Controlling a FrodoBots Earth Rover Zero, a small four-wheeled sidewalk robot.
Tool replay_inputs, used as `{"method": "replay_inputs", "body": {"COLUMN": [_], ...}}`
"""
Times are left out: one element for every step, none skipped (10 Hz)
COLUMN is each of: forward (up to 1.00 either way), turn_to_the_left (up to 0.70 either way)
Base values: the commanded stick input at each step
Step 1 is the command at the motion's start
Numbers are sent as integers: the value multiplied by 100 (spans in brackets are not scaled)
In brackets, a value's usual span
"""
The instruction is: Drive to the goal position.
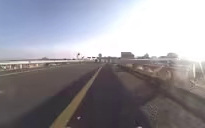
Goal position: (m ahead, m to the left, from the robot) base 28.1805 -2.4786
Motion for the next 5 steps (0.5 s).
{"method": "replay_inputs", "body": {"forward": [48,48,48,48,48], "turn_to_the_left": [0,0,0,0,0]}}
